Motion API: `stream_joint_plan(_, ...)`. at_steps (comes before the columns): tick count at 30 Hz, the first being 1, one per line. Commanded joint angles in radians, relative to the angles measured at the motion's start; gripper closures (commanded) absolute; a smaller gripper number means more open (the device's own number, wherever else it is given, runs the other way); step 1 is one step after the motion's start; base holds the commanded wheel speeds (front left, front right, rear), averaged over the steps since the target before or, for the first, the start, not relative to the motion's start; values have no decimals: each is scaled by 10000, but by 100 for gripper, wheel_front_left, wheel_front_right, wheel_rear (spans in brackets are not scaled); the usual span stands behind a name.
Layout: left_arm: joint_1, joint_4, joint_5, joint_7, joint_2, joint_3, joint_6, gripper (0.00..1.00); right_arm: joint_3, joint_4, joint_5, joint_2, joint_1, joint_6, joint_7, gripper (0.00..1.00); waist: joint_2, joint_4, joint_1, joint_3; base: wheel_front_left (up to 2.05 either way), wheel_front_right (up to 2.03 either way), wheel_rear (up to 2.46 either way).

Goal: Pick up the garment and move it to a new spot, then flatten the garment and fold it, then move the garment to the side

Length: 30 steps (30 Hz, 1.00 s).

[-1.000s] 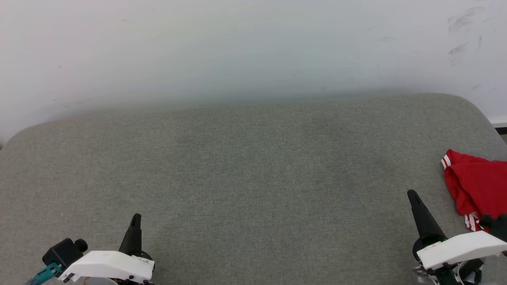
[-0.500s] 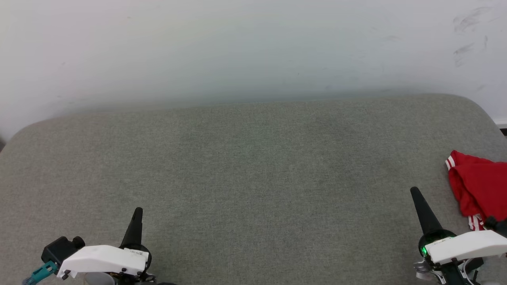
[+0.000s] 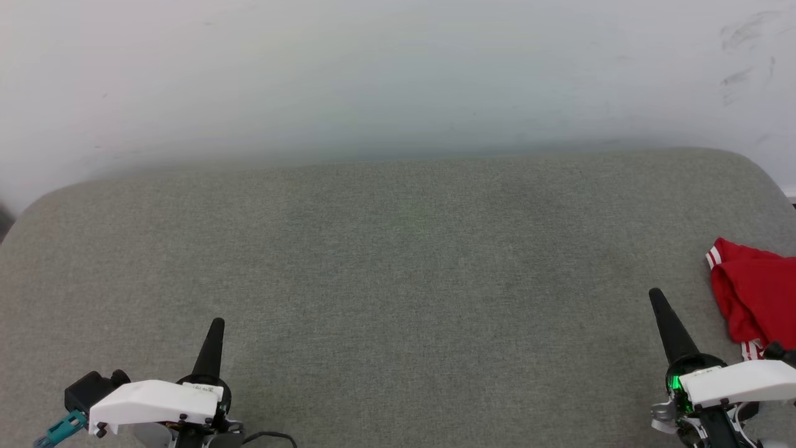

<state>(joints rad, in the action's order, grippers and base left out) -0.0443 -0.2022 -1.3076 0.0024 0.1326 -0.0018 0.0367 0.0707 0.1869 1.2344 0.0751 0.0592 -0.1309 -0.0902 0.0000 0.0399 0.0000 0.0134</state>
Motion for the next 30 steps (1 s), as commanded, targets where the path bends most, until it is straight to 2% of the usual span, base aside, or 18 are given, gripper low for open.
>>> stream_joint_plan(1, -199, 20, -173, 58, -25, 85, 96, 100, 44, -30, 223, -29, 197, 1, -56, 100, 0, -9, 0, -4, 0, 0, 0)
stream_joint_plan(30, -523, -277, -2092, 701, -501, 729, 661, 100, 315, 368, 2514, -187, 445, 2, -174, 100, 0, -239, 0, -99, 0, 0, 0)
